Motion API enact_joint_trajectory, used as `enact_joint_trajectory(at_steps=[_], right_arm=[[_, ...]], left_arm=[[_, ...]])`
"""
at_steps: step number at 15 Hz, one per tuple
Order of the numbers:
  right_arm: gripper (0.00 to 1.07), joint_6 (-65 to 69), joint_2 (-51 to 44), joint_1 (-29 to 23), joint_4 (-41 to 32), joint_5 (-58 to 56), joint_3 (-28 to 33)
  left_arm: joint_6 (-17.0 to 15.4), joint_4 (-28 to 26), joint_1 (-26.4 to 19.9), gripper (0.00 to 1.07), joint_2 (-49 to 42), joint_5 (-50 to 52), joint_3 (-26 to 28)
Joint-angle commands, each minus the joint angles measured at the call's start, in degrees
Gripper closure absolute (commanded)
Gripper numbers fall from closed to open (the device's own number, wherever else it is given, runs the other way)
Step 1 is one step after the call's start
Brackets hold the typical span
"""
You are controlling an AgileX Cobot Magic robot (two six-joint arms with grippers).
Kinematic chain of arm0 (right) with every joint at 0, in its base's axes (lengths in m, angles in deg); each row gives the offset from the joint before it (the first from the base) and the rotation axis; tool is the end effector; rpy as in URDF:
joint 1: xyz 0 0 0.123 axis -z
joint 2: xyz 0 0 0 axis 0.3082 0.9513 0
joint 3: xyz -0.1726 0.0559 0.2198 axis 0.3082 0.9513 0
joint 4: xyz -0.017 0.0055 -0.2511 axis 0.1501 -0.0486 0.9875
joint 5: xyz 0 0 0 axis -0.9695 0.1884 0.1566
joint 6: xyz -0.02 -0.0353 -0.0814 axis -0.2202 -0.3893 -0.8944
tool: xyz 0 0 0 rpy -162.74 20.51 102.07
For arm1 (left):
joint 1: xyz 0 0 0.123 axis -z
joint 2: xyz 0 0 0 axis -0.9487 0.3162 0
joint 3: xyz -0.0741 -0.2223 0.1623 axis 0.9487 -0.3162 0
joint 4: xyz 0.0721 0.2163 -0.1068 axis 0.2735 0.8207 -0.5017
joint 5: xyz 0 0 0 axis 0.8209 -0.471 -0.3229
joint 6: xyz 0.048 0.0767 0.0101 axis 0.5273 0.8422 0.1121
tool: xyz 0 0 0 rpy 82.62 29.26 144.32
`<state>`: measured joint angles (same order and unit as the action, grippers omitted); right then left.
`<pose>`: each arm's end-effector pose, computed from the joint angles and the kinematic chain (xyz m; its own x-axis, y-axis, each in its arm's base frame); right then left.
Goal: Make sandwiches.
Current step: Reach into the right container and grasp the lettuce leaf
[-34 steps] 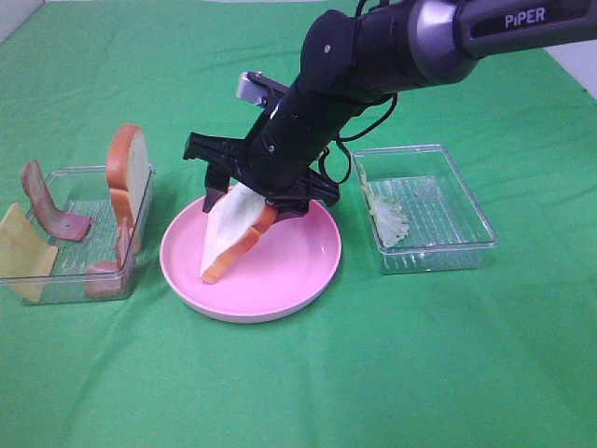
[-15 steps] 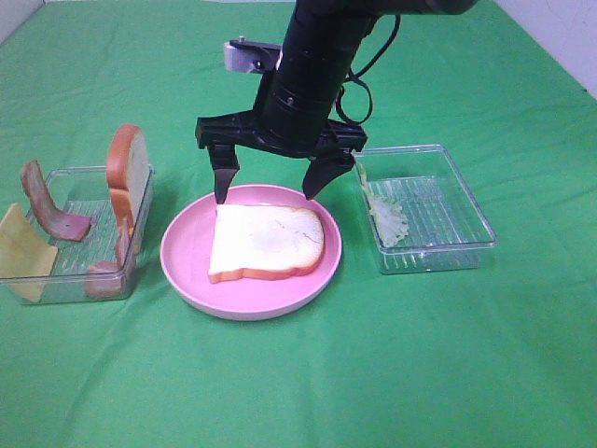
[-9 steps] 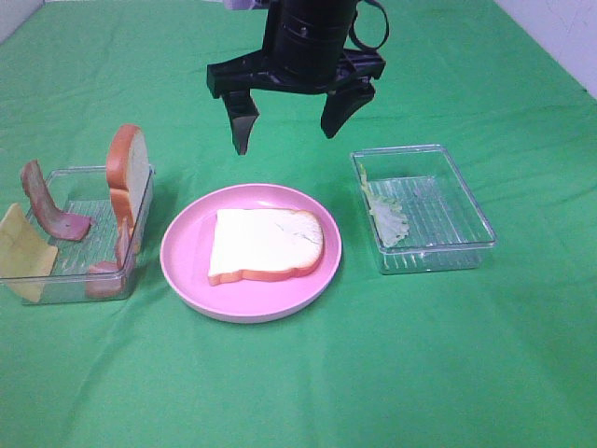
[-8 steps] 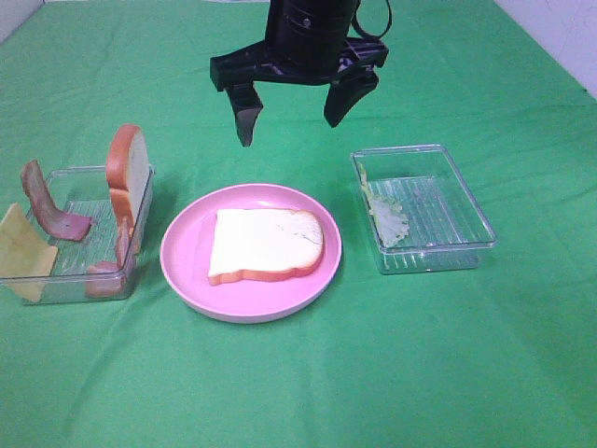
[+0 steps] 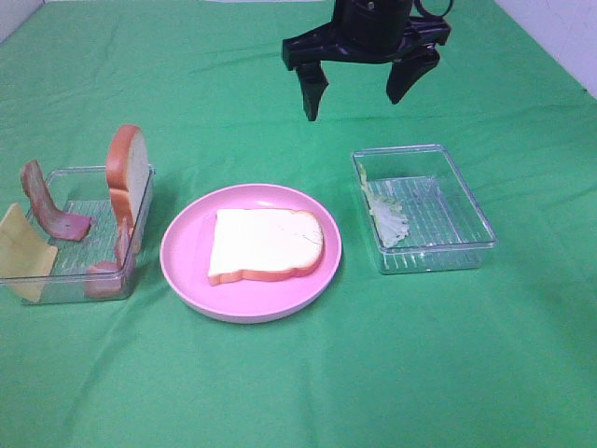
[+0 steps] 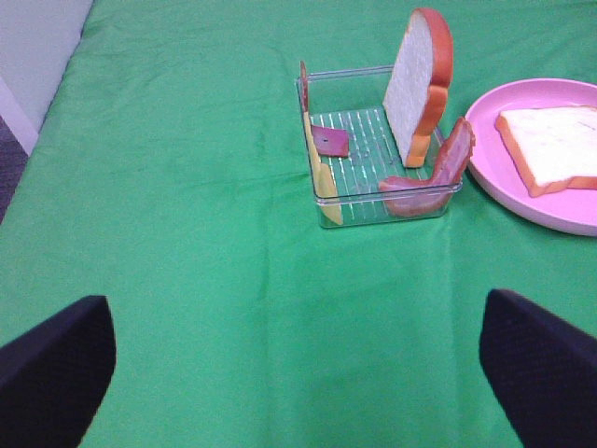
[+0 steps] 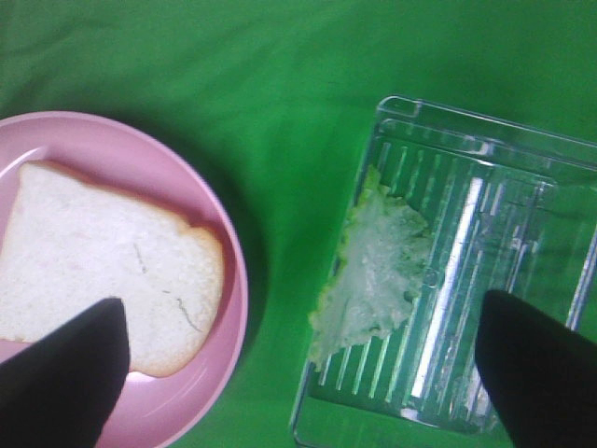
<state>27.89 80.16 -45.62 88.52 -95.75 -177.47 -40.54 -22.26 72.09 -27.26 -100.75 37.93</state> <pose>0.4164 0.2092 0.2677 -0.8919 -0.3093 -0.3300 -0.3151 0.9483 -0.0373 -0.0089 -0.0004 0.2809 -0.4514 0.0193 -0.8921 0.0208 0.9997 0.0112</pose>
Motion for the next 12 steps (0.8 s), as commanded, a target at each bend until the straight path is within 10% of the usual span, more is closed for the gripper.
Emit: enact_joint_trajectory(at_steps=[1, 12], right_arm=[[0.12, 0.46, -0.06, 1.78, -1.03, -6.25, 0.23], [0.13, 0.46, 8.54, 1.72, -3.04, -4.41, 3.32]], left_arm=[[-0.23, -0.46, -0.06, 0.06, -0.80, 0.23, -0.06], [-0.23, -0.46, -0.06, 0.06, -0.80, 0.23, -0.06]])
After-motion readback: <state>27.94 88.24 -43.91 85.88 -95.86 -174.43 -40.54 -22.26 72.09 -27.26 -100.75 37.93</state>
